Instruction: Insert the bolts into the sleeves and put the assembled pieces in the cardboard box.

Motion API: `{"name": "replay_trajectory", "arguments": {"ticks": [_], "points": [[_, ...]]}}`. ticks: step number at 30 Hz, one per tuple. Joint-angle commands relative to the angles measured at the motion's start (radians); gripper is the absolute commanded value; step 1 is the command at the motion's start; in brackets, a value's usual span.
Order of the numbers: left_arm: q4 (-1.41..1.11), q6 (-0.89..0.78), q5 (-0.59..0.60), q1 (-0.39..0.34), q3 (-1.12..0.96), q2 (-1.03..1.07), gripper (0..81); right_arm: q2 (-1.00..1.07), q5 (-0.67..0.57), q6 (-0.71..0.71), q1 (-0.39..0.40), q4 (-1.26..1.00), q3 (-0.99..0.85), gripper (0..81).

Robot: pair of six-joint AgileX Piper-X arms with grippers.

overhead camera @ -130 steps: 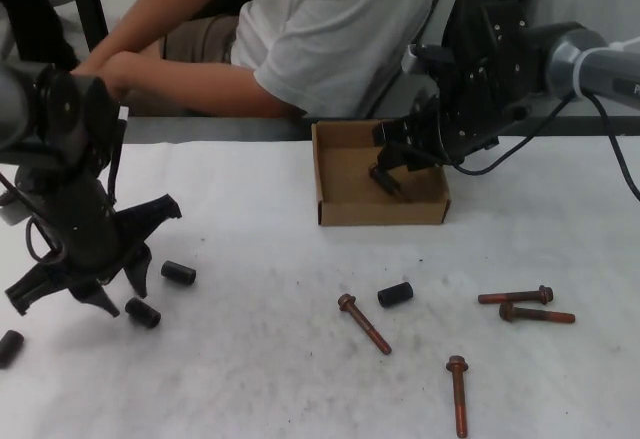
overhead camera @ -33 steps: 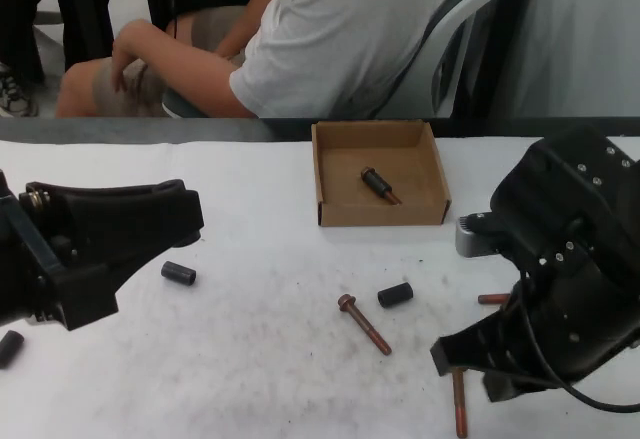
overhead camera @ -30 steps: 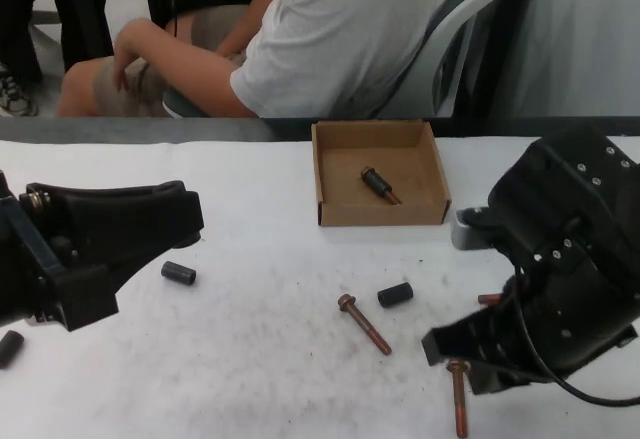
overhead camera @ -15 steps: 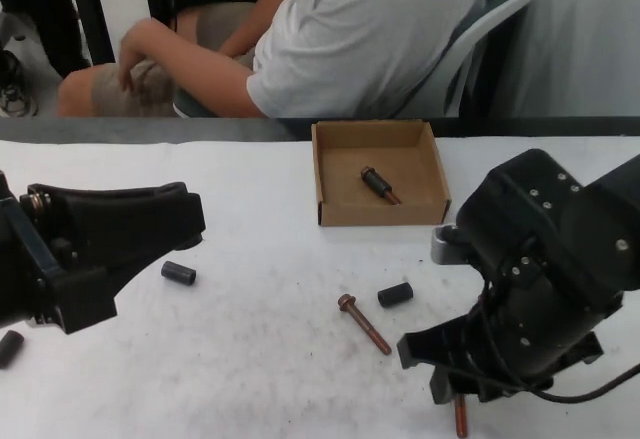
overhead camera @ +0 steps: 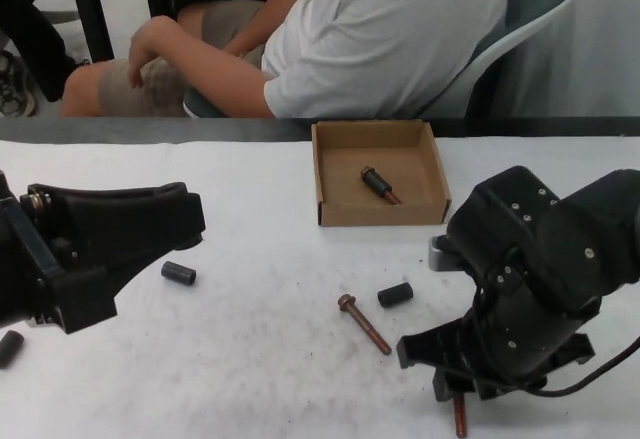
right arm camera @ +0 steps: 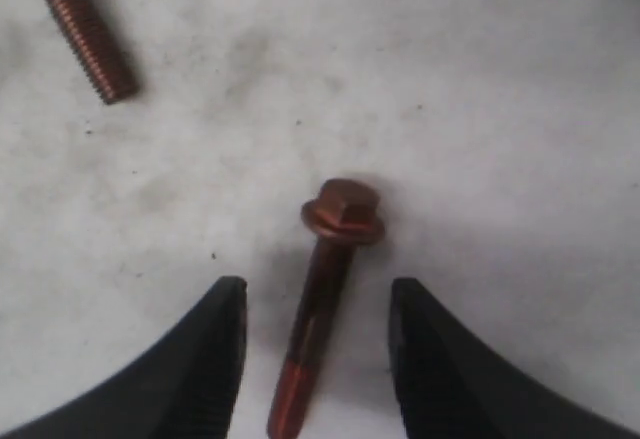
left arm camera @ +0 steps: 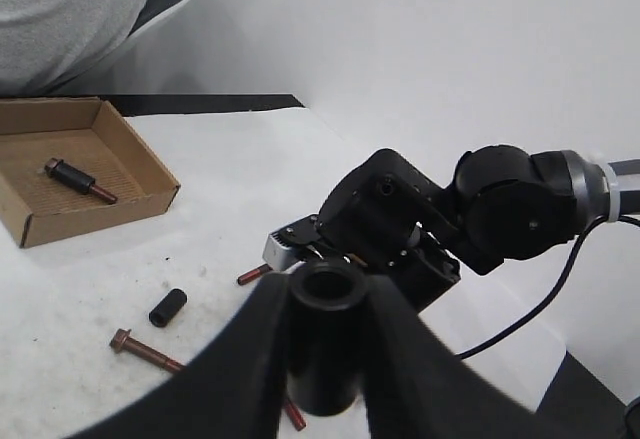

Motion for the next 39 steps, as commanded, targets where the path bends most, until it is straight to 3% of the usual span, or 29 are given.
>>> {"name": "replay_trajectory", "arguments": {"ticks": [1,7,28,30,36,39], "points": [[-0.012,0.000,0.008,-0.003,-0.001,-0.001,0.8,-0.001,0.023,-0.016,-0.028,-0.016,-0.014,43.5],[-0.012,0.000,0.008,-0.003,-0.001,0.024,0.8,-0.003,0.023,-0.019,-0.054,-0.036,-0.021,43.5],[-0.012,0.000,0.008,-0.003,-0.001,0.027,0.8,0.056,-0.051,0.023,-0.029,-0.012,-0.021,42.8],[-0.012,0.000,0.008,-0.003,-0.001,0.027,0.8,0.056,-0.051,0.023,-0.029,-0.012,-0.021,36.6],[-0.012,0.000,0.008,-0.003,-0.001,0.027,0.8,0.056,-0.061,0.023,-0.029,0.005,-0.021,7.1],[-0.012,0.000,0.008,-0.003,-0.001,0.027,0.8,0.056,-0.061,0.023,-0.029,0.012,-0.021,0.1]]}}
